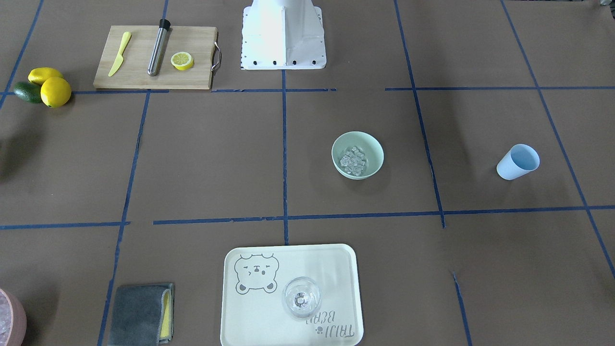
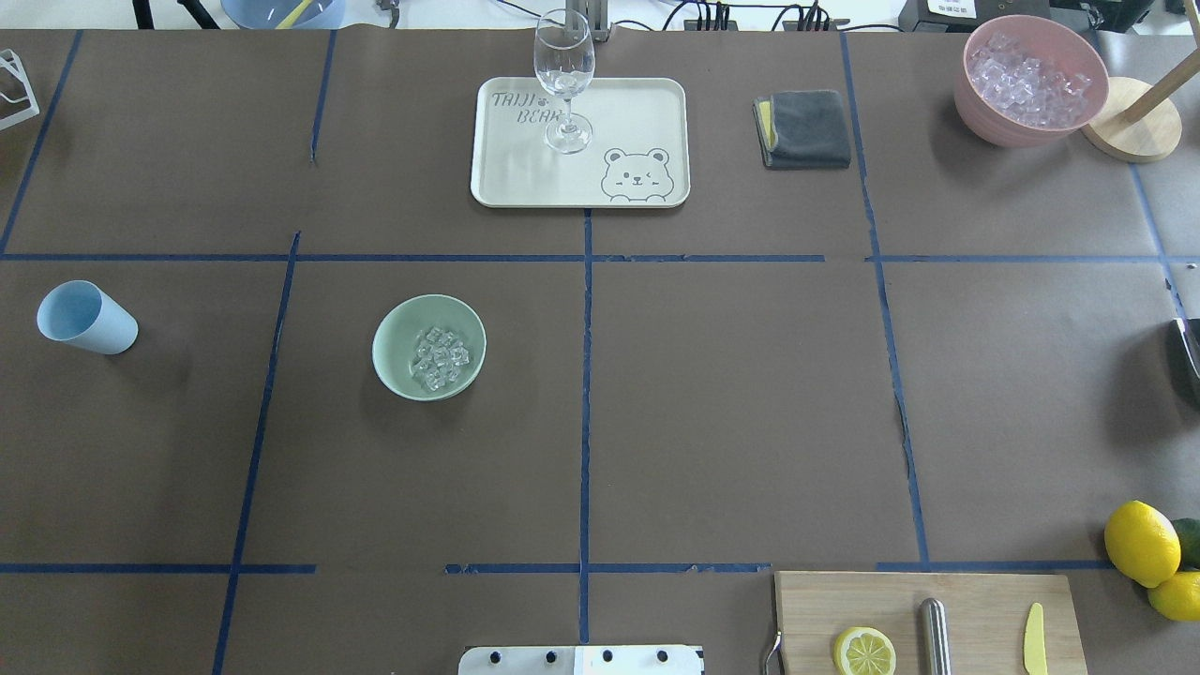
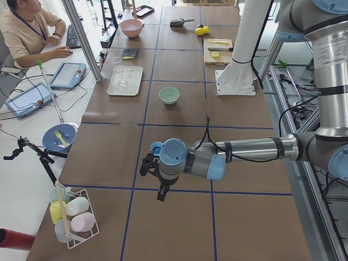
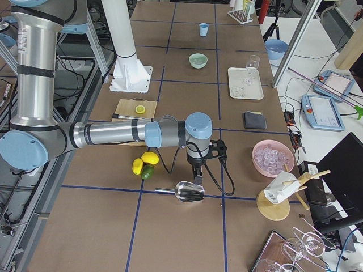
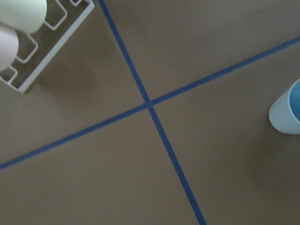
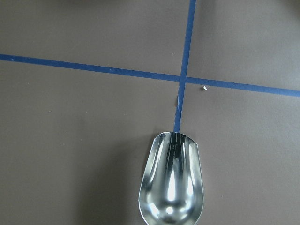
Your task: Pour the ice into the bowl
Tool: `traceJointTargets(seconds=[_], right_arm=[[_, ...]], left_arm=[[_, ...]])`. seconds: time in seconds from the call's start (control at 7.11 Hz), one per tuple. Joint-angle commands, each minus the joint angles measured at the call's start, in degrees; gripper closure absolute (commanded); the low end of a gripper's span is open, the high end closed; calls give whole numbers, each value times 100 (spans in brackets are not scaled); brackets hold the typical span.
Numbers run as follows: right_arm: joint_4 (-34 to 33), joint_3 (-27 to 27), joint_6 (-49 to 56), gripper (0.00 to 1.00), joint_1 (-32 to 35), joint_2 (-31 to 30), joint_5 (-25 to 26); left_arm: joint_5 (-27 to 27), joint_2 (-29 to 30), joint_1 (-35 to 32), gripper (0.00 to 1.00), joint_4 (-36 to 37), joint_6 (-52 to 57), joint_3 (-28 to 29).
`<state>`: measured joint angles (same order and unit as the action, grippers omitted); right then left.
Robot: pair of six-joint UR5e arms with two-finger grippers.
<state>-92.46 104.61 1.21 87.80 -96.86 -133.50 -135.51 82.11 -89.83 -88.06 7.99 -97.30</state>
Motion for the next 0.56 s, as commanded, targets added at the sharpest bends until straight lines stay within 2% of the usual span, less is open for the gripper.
traceJointTargets(seconds=[0.0,0.14,0.28,0.42], right_arm=[[78,137,2,0,-113,18,0],[427,225,-129,0,-305,18,-53],[796,252,-495,0,-603,26,-314],[1365,444,-1265,0,-1154,96,-317]], left_arm=[[-28,305,-323,0,835,27,-252],[-229,279,-516,0,695,45,-350],[-387,218,-570,0,311,54,-360],[-389,183,-571,0,81,63,-316]])
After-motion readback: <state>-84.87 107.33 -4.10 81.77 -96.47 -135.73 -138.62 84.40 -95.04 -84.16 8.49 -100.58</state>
